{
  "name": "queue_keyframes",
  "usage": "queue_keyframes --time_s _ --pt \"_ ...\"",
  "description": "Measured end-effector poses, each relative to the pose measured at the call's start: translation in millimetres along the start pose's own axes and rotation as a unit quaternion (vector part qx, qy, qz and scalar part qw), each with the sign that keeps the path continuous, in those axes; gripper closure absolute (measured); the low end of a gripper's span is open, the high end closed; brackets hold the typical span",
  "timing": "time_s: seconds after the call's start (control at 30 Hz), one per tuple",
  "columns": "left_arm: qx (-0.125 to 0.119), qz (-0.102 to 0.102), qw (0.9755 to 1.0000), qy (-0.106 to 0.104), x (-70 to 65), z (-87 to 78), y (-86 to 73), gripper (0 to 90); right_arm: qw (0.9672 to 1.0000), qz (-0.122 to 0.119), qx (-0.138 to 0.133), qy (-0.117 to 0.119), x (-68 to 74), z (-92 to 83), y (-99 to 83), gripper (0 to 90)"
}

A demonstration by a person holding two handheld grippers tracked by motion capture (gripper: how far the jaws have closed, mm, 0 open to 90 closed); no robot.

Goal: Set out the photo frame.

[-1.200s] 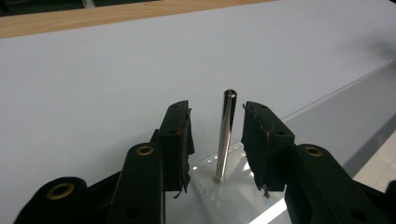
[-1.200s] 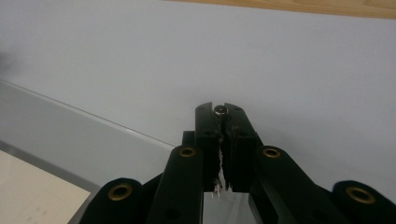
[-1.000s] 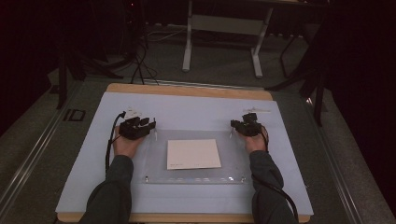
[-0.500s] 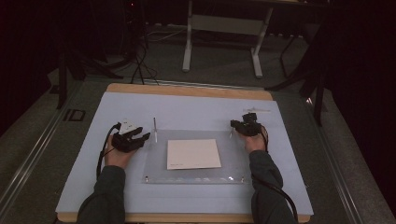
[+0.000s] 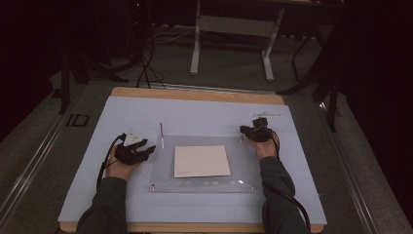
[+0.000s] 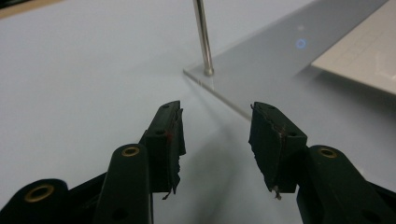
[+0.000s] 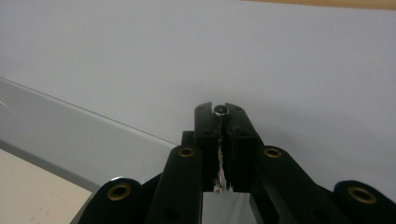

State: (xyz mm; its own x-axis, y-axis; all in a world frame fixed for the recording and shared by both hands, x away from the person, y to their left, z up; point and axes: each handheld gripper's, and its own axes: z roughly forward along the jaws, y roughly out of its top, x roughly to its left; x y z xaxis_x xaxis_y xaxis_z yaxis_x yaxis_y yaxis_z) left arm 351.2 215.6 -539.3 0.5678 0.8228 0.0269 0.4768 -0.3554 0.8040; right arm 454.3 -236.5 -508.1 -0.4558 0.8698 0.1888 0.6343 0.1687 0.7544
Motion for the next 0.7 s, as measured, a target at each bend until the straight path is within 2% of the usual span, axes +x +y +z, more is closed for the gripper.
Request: queue_keyframes --time_s 0.17,0.27,0.37,0.53,0.7 --pt "0.002 0.012 0.9999 -0.006 -3.1 -3.9 -3.4 52.4 1.0 0.0 0.003 0.001 -0.5 0.8 0.8 85.1" --pt "0.005 0.029 0.9996 -0.002 -7.4 -6.0 -5.2 50.4 1.0 0.001 0.007 0.0 -0.4 1.6 1.7 85.0" --pt "0.002 0.03 0.9995 -0.004 -7.9 -8.9 -7.5 48.8 0.9999 0.003 0.011 -0.001 -0.2 2.1 2.6 85.1" --pt "0.0 0.043 0.9991 0.003 -10.9 -11.8 -9.9 47.9 0.9999 0.005 0.013 0.001 -0.9 2.9 3.6 85.1" --pt "0.007 0.049 0.9988 0.005 -12.2 -12.9 -11.7 44.3 0.9998 0.009 0.017 0.001 -1.6 4.7 5.4 85.1"
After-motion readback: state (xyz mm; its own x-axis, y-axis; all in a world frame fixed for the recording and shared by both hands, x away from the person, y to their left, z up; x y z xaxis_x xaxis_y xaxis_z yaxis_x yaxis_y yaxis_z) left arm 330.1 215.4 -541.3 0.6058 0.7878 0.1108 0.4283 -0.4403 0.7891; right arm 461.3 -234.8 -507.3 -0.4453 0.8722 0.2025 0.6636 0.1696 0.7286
